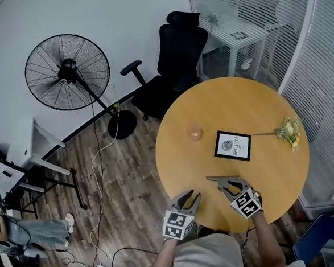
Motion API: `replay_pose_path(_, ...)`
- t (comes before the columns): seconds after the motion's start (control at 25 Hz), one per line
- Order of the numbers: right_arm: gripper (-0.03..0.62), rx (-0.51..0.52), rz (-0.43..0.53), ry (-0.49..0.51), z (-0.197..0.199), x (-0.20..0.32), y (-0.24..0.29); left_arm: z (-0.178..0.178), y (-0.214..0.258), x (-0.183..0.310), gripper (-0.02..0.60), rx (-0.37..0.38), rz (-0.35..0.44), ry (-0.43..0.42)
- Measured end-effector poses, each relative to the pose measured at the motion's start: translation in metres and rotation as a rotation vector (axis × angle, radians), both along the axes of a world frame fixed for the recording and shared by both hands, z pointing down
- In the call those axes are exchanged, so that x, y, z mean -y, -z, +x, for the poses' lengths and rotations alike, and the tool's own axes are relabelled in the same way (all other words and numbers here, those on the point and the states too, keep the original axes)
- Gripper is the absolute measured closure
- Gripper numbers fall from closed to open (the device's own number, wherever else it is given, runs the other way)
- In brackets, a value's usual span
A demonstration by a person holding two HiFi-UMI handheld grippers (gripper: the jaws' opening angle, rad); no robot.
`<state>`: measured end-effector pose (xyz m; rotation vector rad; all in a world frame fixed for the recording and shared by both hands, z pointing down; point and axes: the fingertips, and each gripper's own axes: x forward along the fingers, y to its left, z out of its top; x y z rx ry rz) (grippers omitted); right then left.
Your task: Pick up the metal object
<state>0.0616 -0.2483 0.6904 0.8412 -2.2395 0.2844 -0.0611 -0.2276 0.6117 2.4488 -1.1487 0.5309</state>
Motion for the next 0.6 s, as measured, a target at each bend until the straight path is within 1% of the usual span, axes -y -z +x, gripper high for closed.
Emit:
replay_pose_path(0.08,0.471,-0.012,-0.018,0.033,-0.004,0.000,-0.014,0.002,-0.008,0.002,0.472,-0.005,-0.009,-0.002)
replay_pose_path(0.16,0.471,0.006,-0.045,0.043,-0.009,0.001,-0.021,0.005,-0.013,0.006,0.472,-0.016,-0.023,-0.002)
replay_pose_path(0.24,0.471,-0.006,-0.054,0.062,-0.014,0.003,-0.027,0.008,-0.016,0.010,0.472,-0.021,-0.031,-0.009)
replay_pose_path(0.4,0.471,-0.118,-0.052,0.133,-0.013,0.003,-0.046,0.018,-0.018,0.012,0.472,-0.024,-0.029,-0.032)
replay_pose_path(0.52,0.471,-0.215,-0.038,0.194,-0.012,0.001,-0.062,0.019,-0.018,0.014,0.472,-0.019,-0.030,-0.040)
replay_pose_path(0.6,0.471,-0.264,-0.020,0.218,-0.010,0.000,-0.071,0.020,-0.019,0.015,0.472,-0.016,-0.033,-0.046)
